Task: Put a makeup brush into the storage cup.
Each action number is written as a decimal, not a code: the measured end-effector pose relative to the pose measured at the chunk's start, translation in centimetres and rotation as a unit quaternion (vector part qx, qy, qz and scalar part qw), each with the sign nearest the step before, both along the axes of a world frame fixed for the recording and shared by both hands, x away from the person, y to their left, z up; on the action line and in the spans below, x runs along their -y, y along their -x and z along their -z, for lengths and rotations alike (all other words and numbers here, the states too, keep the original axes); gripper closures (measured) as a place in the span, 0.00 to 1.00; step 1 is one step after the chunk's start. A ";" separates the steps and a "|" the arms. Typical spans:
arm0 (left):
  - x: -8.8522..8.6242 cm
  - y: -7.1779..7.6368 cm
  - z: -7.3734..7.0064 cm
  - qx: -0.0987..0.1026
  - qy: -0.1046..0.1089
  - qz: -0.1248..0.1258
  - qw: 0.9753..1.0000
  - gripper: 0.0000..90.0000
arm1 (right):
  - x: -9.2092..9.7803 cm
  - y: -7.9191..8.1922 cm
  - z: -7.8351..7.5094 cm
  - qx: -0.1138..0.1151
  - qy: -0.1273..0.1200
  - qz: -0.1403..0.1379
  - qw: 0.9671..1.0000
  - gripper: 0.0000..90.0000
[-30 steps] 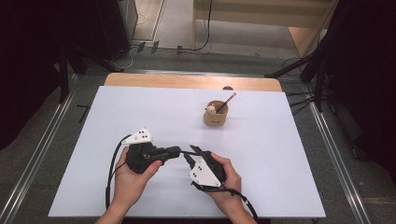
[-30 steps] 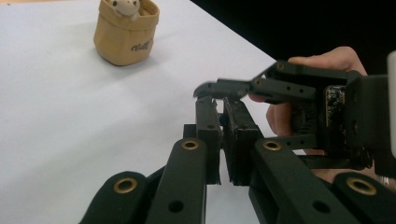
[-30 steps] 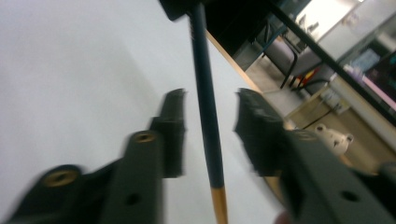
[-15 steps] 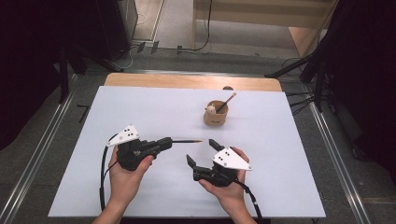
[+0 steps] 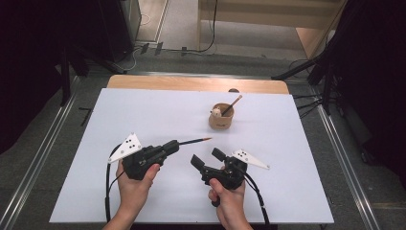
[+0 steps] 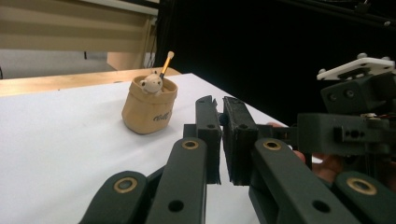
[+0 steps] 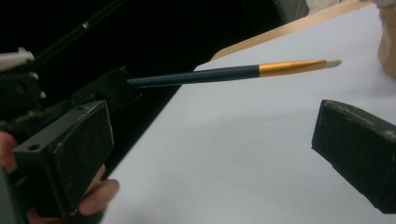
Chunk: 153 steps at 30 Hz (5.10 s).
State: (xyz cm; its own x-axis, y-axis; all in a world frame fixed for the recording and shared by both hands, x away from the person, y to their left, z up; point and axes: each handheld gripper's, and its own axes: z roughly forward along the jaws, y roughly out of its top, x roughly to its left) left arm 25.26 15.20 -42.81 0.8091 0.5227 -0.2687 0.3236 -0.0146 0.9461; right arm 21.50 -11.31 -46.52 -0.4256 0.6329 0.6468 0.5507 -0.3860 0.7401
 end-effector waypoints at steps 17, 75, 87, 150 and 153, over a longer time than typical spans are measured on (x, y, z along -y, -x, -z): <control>2.6 1.5 1.4 0.028 -0.002 0.033 0.999 0.97 | 2.0 -0.9 1.3 -0.094 -0.143 0.032 0.985 0.17; -10.5 1.8 3.7 0.040 -0.087 -0.099 0.991 0.00 | 5.5 -4.6 -2.3 0.156 0.192 0.072 0.966 0.93; -12.4 2.2 4.2 0.037 -0.089 -0.110 0.989 0.00 | 6.5 -6.2 -2.8 0.178 0.192 0.074 0.962 0.93; -15.0 1.9 4.9 0.026 -0.065 -0.113 0.991 0.00 | 6.5 -15.2 1.7 0.145 0.272 0.129 0.942 0.92; -15.1 1.9 4.8 0.027 -0.065 -0.115 0.991 0.00 | 6.6 -15.2 1.7 0.146 0.279 0.131 0.940 0.79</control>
